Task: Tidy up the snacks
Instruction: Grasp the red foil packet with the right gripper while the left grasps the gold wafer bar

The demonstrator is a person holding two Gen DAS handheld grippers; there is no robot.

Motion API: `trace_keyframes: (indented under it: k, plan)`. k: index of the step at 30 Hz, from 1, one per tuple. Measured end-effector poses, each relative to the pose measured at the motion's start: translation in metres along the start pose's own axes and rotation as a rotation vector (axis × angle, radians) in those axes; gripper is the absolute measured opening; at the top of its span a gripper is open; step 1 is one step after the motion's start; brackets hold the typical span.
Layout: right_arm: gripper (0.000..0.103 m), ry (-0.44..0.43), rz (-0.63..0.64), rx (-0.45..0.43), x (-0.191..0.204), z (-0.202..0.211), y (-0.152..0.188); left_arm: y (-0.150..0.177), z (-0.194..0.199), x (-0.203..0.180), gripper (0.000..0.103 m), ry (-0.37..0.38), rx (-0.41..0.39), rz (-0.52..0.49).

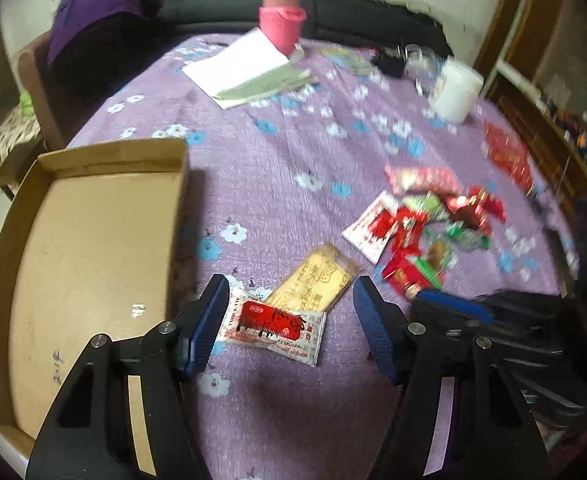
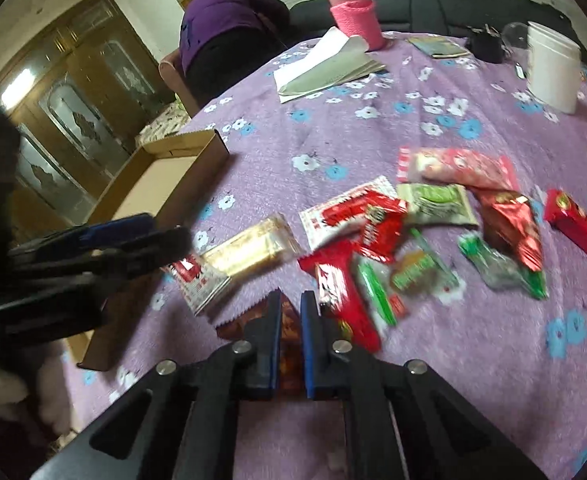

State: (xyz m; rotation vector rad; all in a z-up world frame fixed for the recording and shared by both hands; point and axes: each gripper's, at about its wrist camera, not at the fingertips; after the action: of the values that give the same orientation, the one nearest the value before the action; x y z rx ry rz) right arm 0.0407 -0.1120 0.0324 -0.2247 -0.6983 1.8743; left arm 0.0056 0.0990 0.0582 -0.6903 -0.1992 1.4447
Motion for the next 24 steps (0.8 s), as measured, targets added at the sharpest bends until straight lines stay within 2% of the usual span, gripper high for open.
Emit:
trace_keyframes:
  k: [4, 9, 12, 14, 16, 24]
  plan:
    - [0.012, -0.034, 0.001, -0.03, -0.004, 0.01, 0.003, 0.008, -0.008, -0.001, 0.065, -0.072, 0.03, -0.02]
    - [0.021, -0.074, 0.051, -0.079, 0.008, 0.009, 0.006, 0.017, 0.001, 0.013, 0.065, -0.071, -0.006, 0.087]
    - [0.025, -0.07, 0.102, -0.085, 0.019, 0.001, 0.01, 0.02, -0.007, 0.016, 0.065, -0.058, 0.015, 0.133]
    - [0.04, -0.055, 0.119, -0.089, 0.022, -0.005, 0.012, 0.02, -0.015, 0.014, 0.065, -0.045, 0.022, 0.143]
    - [0.044, -0.055, 0.117, -0.083, 0.021, -0.01, 0.013, 0.019, -0.018, 0.01, 0.065, -0.048, 0.019, 0.13]
    - [0.042, -0.068, 0.147, -0.05, 0.03, -0.019, 0.021, 0.012, -0.034, 0.002, 0.065, -0.02, -0.017, 0.075]
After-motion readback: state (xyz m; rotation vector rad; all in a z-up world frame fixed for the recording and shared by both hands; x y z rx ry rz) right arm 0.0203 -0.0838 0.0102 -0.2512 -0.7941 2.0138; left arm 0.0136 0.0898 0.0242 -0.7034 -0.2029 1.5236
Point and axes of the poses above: each gripper's, at about its wrist camera, not at the fingertips, and z roughly against the way its jaws point, x to its left, y to its underside, and after that the axes turned 14 degrees about y, right-handed
